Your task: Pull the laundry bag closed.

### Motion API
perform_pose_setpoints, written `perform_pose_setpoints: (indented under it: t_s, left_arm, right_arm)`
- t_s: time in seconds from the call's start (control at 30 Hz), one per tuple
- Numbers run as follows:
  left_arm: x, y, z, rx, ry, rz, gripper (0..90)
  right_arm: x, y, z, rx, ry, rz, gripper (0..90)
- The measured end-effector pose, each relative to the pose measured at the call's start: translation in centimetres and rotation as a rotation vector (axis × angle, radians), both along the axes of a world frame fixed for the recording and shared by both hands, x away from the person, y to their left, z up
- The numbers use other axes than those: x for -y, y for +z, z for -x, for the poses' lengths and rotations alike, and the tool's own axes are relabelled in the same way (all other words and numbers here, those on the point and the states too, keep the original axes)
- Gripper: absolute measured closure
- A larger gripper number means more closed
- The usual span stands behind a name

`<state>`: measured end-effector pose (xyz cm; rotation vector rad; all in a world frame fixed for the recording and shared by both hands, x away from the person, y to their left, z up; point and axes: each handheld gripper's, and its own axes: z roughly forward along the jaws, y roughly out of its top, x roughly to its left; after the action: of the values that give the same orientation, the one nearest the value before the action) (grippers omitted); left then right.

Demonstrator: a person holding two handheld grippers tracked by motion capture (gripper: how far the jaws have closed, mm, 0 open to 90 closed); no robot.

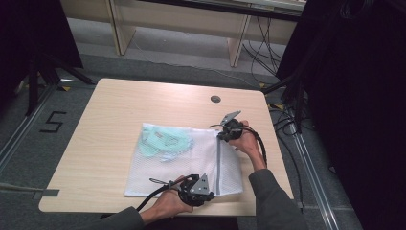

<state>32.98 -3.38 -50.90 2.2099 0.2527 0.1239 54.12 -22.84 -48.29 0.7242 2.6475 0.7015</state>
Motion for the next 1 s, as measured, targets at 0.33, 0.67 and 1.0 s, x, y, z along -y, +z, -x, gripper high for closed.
perform_pose_setpoints:
  t_s: [0.33,0.67,1.0]
  left_arm:
    - [-0.9,1.1,-0.7,-0.035,0.041,0.049,66.6]
    - [-2.9,2.5,-2.1,-0.037,0.133,0.066,48.0]
    - [-5.9,3.5,-3.3,-0.019,0.221,0.032,37.7]
  right_arm:
    - [0.3,0.7,0.1,-0.003,-0.112,-0.066,58.2]
    - [0.1,2.6,1.6,-0.01,-0.149,-0.131,49.2]
    - [-0.4,3.0,3.0,-0.021,-0.151,-0.162,45.1]
